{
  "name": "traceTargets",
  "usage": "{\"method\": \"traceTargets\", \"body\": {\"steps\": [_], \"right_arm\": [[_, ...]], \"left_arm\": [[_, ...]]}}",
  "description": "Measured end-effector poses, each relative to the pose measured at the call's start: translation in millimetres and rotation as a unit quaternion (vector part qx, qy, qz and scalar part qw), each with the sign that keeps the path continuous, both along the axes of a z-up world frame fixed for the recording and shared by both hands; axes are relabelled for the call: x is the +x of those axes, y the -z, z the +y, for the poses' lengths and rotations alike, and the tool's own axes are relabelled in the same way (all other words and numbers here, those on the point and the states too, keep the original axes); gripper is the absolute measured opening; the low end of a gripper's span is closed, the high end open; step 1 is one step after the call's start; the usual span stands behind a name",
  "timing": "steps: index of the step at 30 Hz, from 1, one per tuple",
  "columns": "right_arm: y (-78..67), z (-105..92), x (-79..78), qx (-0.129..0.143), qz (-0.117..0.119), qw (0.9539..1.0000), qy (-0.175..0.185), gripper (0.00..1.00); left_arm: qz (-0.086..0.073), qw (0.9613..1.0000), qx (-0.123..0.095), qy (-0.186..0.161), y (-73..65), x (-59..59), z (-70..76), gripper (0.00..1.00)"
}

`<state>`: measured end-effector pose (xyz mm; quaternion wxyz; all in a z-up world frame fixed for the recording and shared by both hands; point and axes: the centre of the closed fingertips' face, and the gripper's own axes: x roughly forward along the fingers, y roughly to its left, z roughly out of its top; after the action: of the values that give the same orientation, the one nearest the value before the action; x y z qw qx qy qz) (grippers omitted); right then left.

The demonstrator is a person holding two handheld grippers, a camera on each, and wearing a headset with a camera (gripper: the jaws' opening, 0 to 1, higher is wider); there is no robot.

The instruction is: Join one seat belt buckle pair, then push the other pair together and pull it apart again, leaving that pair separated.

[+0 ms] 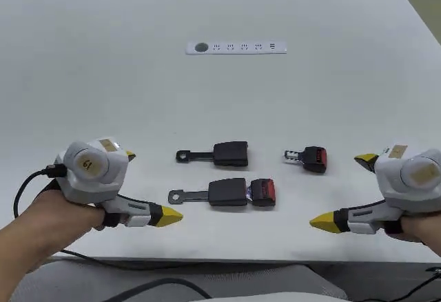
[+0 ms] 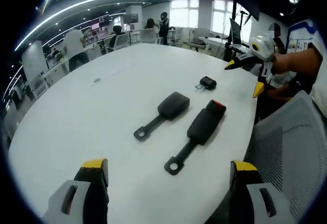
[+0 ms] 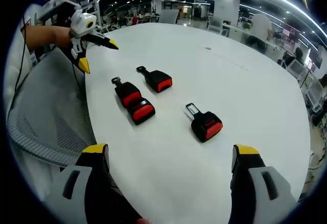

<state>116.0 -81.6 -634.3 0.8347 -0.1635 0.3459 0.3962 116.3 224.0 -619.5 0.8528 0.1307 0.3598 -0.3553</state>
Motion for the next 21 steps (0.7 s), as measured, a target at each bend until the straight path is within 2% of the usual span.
{"method": "traceTargets", "body": {"steps": [5, 12, 15, 21], "right_arm": [[-7.7, 8.0, -3.4, 0.007, -0.003, 1.0000, 0.005, 1.00], [-11.9, 11.7, 0.5, 0.017, -0.002, 0.9998, 0.013, 1.00], [-12.1, 11.9, 1.1, 0.017, -0.001, 0.9997, 0.017, 1.00], [-8.7, 12.4, 1.6, 0.010, 0.002, 0.9999, 0.008, 1.00]], "left_arm": [[0.001, 1.0000, -0.008, -0.005, -0.1, -1.9, 3.0, 1.00], [0.001, 0.9997, -0.017, -0.015, 2.0, -5.3, 5.4, 1.00], [0.002, 0.9995, -0.023, -0.019, 2.5, -5.2, 6.6, 1.00], [0.007, 0.9995, -0.022, -0.019, 2.1, -7.4, 4.6, 1.00]]}}
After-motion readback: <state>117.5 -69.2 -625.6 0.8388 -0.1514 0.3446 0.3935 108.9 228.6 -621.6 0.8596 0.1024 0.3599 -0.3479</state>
